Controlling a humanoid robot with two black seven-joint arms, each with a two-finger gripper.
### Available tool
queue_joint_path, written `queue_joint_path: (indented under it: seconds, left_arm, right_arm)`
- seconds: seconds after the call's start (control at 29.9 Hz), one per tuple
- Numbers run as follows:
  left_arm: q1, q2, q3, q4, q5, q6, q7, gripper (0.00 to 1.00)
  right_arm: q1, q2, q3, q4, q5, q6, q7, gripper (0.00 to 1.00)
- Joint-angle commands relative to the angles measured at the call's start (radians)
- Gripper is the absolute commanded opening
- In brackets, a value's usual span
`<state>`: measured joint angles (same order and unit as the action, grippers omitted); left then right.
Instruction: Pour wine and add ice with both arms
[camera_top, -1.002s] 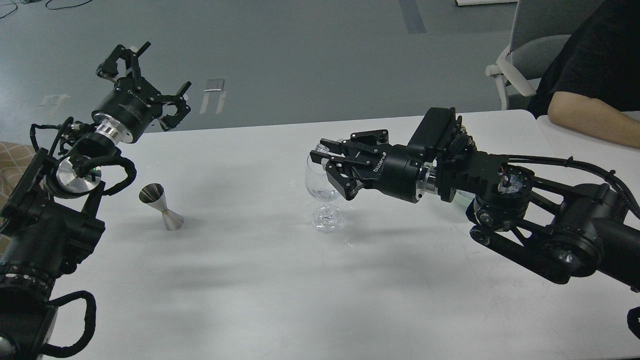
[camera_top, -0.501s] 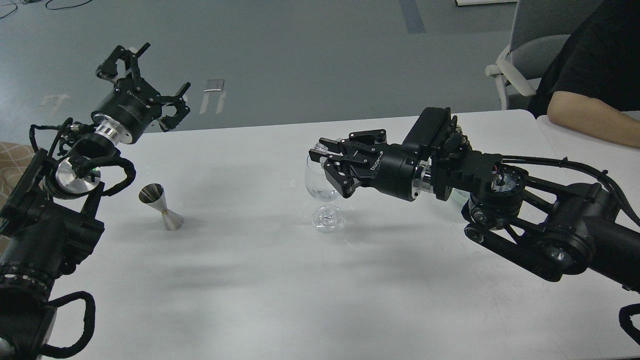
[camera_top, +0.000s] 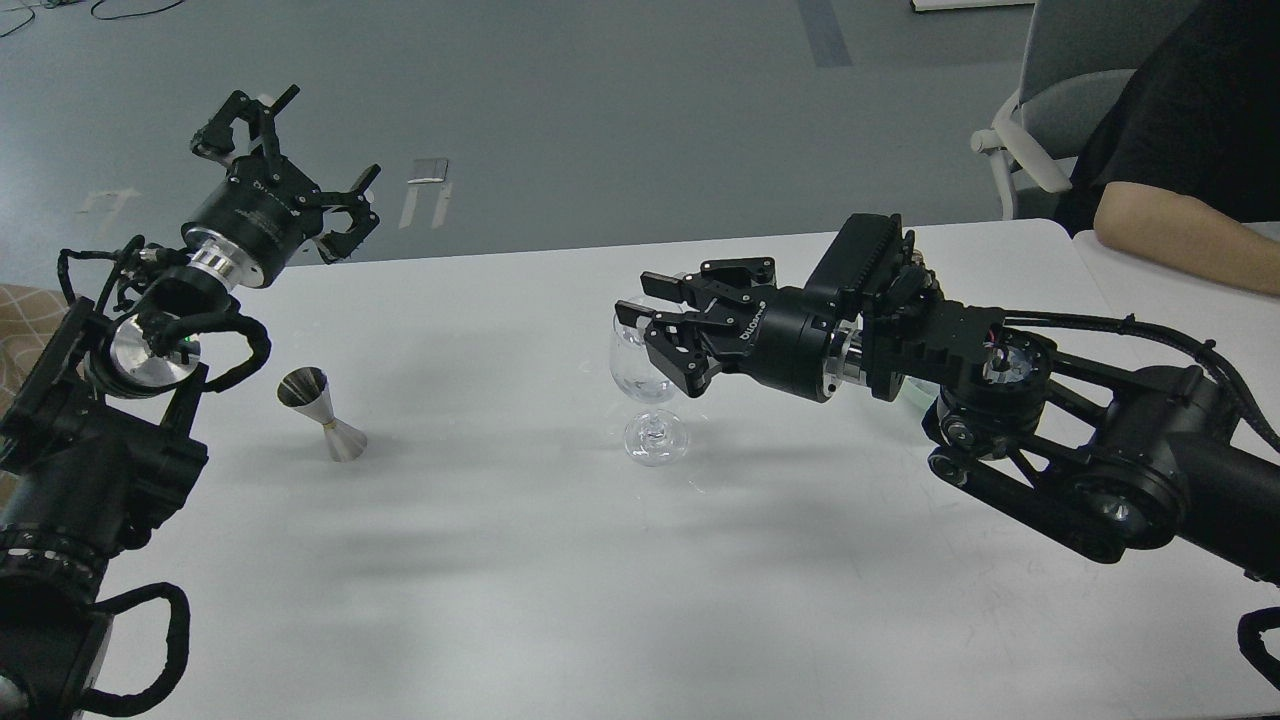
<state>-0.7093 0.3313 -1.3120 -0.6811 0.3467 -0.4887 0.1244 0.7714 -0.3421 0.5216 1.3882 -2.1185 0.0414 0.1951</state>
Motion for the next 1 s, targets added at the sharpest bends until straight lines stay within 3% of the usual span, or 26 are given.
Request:
queue_joint_path:
  seconds: [0.0,0.2,0.33,0.4,0.47,0.53,0.97]
  left_arm:
    - [0.001,0.002,-0.001,0.000,0.000,0.000,0.000,0.98]
    - [-0.001,0.002,-0.001,0.000,0.000,0.000,0.000,0.98]
    - [-0.001,0.002,-0.001,0.000,0.000,0.000,0.000,0.98]
    - [-0.001,0.002,-0.001,0.000,0.000,0.000,0.000,0.98]
    - [0.001,0.002,-0.001,0.000,0.000,0.000,0.000,0.98]
    - [0.001,0.000,-0.001,0.000,0.000,0.000,0.000,0.98]
    - [-0.016,0.000,0.002,0.006,0.003,0.000,-0.015,0.98]
  right_arm:
    - [0.002,-0.002,0.000,0.002,0.002,0.000,0.001,0.43]
    - [0.014,0.000,0.012,0.005,0.005,-0.002,0.000,0.43]
    - [0.060,0.000,0.090,0.003,0.018,-0.002,0.000,0.50]
    - [0.078,0.002,0.161,-0.005,0.029,0.000,0.003,0.61]
    - [0.094,0.005,0.262,-0.038,0.130,0.006,0.006,0.88]
    - [0.106,0.009,0.285,-0.058,0.196,0.006,0.006,0.97]
    - [0.218,0.072,0.472,-0.438,0.730,-0.008,0.013,1.00]
